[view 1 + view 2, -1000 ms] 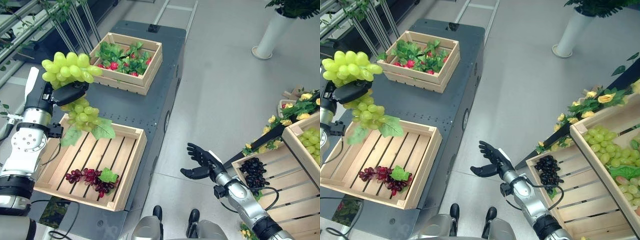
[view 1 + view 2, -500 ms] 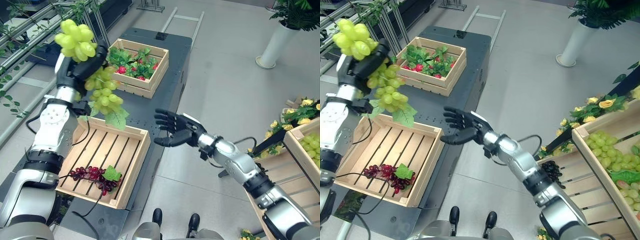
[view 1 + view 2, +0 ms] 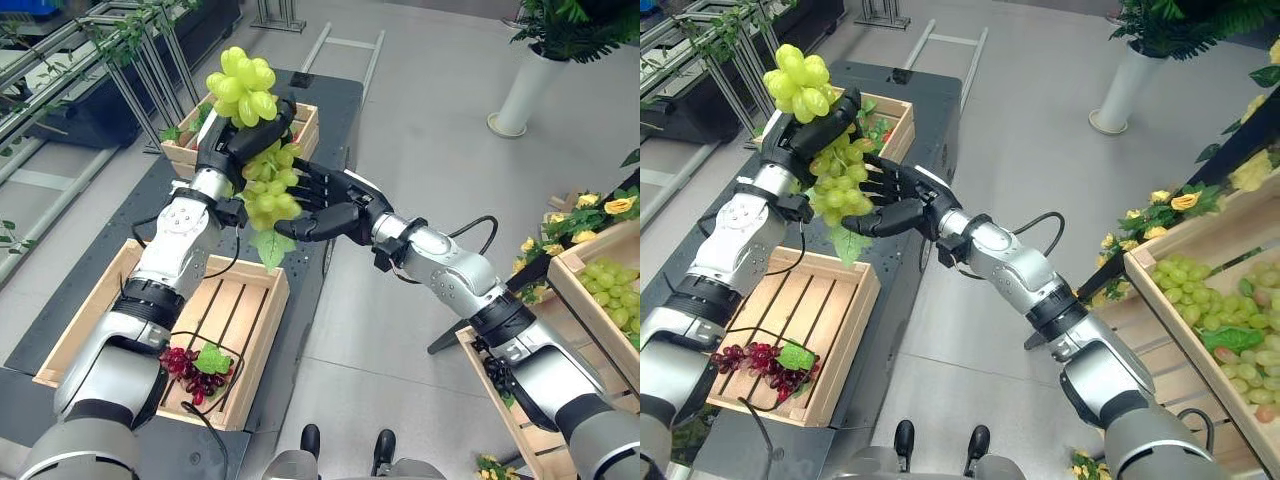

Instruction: Pick up the fruits from the basket on one side to the basket on the other side

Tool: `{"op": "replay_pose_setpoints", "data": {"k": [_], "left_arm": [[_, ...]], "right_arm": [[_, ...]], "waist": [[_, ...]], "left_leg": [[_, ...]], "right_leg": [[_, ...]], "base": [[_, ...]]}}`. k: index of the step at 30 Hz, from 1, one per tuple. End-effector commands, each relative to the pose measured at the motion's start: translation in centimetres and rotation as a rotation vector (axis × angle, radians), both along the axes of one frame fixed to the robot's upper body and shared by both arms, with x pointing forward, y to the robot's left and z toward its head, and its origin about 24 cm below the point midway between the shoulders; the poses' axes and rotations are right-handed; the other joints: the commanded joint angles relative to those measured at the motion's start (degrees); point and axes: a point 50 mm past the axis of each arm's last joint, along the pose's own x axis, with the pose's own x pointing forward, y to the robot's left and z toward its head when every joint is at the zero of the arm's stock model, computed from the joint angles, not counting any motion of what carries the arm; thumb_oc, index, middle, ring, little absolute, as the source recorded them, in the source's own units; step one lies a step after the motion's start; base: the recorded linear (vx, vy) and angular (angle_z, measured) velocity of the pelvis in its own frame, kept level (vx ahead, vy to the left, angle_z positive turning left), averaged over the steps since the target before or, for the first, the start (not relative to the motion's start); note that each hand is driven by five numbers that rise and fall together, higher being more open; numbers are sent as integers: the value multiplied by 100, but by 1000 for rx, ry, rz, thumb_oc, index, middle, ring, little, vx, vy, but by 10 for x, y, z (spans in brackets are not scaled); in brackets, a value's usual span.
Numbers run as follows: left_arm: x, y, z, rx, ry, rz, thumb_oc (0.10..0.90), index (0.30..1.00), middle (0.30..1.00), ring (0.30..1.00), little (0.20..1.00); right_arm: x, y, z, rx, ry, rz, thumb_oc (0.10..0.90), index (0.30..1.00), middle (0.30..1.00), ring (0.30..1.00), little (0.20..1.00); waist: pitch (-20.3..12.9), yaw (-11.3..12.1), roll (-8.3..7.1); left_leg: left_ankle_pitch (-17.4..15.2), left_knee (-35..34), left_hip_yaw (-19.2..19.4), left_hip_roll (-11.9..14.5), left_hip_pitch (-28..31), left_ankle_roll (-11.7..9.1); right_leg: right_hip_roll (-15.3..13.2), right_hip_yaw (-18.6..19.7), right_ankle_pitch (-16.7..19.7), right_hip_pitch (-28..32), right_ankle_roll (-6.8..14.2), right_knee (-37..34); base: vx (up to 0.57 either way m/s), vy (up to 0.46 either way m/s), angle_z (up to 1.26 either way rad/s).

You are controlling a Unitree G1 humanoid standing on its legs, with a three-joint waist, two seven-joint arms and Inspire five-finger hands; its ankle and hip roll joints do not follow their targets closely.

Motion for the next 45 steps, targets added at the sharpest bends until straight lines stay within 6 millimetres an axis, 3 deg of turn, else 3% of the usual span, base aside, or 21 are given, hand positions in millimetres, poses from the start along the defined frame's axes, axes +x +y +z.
{"op": "replay_pose_setpoints", "data": {"k": [1,12,18,29,30,31,32,37,45], "left_arm": [[9,-30,65,-94,-208,-81,400,300,300,300,300],[10,-69,68,-176,-214,-192,400,300,300,300,300],[7,-84,64,-157,-201,-236,400,300,300,300,300],[11,-79,53,-100,-155,-205,400,300,300,300,300],[11,-78,52,-90,-153,-198,400,300,300,300,300],[12,-75,50,-79,-146,-188,400,300,300,300,300],[13,-73,49,-77,-143,-182,400,300,300,300,300],[16,-61,41,-80,-115,-130,400,300,300,300,300],[20,-41,31,-100,-78,-54,400,300,300,300,300]], "right_arm": [[0,38,34,154,-18,74,800,900,900,900,900],[6,53,34,269,137,36,800,900,900,900,900],[7,54,41,360,133,14,800,900,900,900,900],[12,42,61,425,6,-70,800,900,900,900,900],[12,40,63,436,-12,-85,773,860,860,860,860],[12,36,68,450,-42,-105,544,516,516,516,516],[13,34,70,454,-59,-115,400,300,300,300,300],[12,24,78,491,-121,-163,400,300,300,300,300],[14,16,75,465,-142,-184,400,300,300,300,300]], "waist": [[-1148,36,134],[-1241,-39,188],[-1246,-36,208],[-1281,-35,228],[-1282,-37,231],[-1288,-40,234],[-1288,-41,236],[-1278,-64,259],[-1264,-86,278]], "left_leg": [[-450,-45,-239,-370,-64,-83],[-478,-45,-207,-366,-6,-108],[-501,-45,-231,-386,20,-87],[-530,-45,-199,-380,69,-67],[-532,-45,-189,-376,71,-68],[-531,-45,-186,-375,72,-67],[-529,-45,-186,-375,72,-66],[-537,-45,-179,-370,82,-59],[-540,-45,-148,-361,102,-60]], "right_leg": [[90,-67,-336,185,-98,8],[85,-31,-384,238,-118,8],[88,4,-403,258,-127,8],[82,18,-423,290,-117,8],[83,18,-425,291,-115,8],[85,18,-425,295,-115,8],[87,20,-424,295,-116,8],[91,52,-428,301,-116,8],[80,57,-423,312,-113,8]], "base": [[0,0,0],[1,-1,0],[0,0,0],[0,0,0],[0,0,0],[0,0,0],[0,0,0],[0,0,0],[0,0,0]]}}
